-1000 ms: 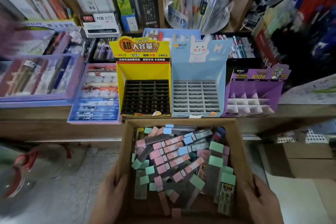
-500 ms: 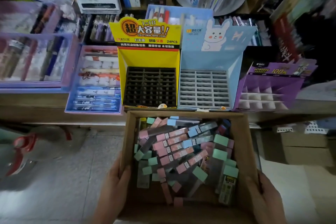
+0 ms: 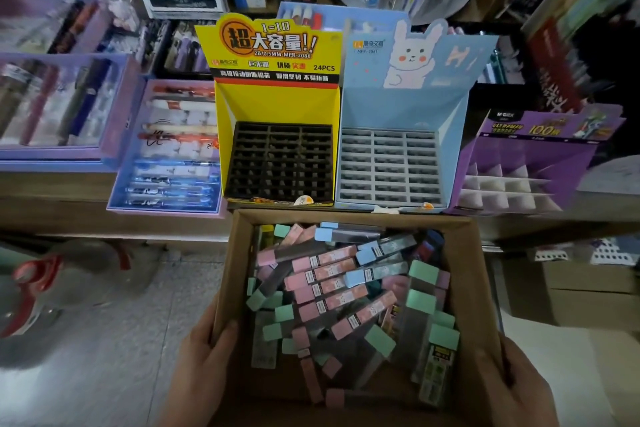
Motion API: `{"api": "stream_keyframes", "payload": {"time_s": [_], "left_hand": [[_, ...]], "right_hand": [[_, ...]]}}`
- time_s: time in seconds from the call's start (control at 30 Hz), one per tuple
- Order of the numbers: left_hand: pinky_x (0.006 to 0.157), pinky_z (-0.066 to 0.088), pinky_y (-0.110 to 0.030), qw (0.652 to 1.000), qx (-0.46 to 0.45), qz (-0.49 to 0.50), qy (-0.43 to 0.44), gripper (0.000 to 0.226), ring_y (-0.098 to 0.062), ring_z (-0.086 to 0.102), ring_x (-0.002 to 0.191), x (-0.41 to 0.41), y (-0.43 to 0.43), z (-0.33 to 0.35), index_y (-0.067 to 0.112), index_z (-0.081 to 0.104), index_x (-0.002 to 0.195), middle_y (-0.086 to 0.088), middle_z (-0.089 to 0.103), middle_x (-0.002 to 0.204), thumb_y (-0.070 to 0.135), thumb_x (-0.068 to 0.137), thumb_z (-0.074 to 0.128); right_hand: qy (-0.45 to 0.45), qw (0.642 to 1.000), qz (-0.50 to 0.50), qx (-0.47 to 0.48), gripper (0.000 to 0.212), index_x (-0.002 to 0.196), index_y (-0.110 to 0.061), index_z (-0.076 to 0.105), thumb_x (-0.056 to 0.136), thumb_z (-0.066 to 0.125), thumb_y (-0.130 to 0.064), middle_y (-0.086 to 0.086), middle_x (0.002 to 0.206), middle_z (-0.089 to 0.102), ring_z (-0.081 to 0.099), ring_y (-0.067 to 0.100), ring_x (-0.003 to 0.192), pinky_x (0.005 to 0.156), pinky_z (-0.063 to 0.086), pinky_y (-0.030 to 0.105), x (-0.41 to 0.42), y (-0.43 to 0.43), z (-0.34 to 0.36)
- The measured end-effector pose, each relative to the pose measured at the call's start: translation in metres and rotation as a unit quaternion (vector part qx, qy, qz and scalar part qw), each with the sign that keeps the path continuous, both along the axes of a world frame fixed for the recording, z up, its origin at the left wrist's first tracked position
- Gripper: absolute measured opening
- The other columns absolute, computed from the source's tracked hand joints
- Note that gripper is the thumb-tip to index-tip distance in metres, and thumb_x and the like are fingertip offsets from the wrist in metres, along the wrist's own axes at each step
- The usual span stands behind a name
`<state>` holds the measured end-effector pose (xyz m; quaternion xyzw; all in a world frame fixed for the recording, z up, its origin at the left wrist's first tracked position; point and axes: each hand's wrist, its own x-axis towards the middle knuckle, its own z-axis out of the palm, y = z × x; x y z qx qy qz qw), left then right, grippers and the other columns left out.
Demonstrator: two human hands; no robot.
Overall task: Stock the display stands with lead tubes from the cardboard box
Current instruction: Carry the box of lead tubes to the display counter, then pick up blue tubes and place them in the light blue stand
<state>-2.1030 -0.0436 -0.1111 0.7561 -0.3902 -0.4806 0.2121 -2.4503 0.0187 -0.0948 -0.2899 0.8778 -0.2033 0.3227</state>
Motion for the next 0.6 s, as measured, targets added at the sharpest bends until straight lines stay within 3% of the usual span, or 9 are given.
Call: {"api": "stream_keyframes", "payload": {"time_s": [0.17,0.3,0.4,0.53,0.6], "left_hand": [[0.073,0.041,-0.015,1.000,-0.012,0.011,0.018,0.042,0.000,0.062,0.097,0.001,-0.005,-0.006,0.039,0.059,0.130,0.013,0.072,0.102,0.011,0.099,0.059],[0.067,0.049,-0.017,0.995,-0.034,0.015,0.093,0.028,-0.002,0.073,0.086,-0.001,-0.029,-0.007,0.039,0.067,0.114,0.013,0.078,0.097,0.018,0.102,0.053],[0.068,0.049,-0.025,0.993,-0.084,0.022,0.079,0.032,0.001,0.072,0.083,-0.003,-0.052,-0.009,0.052,0.072,0.101,0.021,0.077,0.094,0.026,0.100,0.055],[0.072,0.040,-0.024,0.993,-0.110,0.006,0.040,0.030,0.008,0.065,0.084,-0.004,-0.073,-0.018,0.065,0.067,0.087,0.035,0.070,0.086,0.043,0.101,0.051],[0.073,0.036,-0.021,0.993,-0.115,0.009,0.036,0.028,0.009,0.061,0.083,-0.004,-0.081,-0.022,0.055,0.068,0.080,0.029,0.069,0.080,0.046,0.100,0.052]], "right_hand": [[0.008,1.000,0.015,-0.001,0.026,0.120,0.000,0.070,0.094,0.068,-0.004,0.024,0.099,0.067,0.053,0.028,0.085,0.092,0.045,0.045,-0.002,-0.008,-0.001],[-0.027,0.998,0.049,0.001,0.018,0.111,-0.005,0.066,0.101,0.059,-0.019,0.018,0.093,0.066,0.057,0.030,0.082,0.083,0.045,0.042,-0.011,-0.029,-0.005],[-0.053,0.996,0.067,-0.021,0.011,0.101,-0.021,0.062,0.104,0.054,-0.028,0.014,0.097,0.065,0.060,0.028,0.086,0.075,0.042,0.038,-0.019,-0.053,-0.011],[-0.041,0.991,0.095,-0.082,0.027,0.083,-0.019,0.065,0.105,0.052,-0.028,0.007,0.078,0.067,0.062,0.023,0.075,0.063,0.042,0.034,-0.032,-0.077,-0.025],[-0.028,0.986,0.120,-0.111,0.030,0.082,-0.021,0.065,0.106,0.050,-0.031,0.008,0.073,0.065,0.061,0.025,0.071,0.061,0.040,0.034,-0.035,-0.086,-0.031]]}}
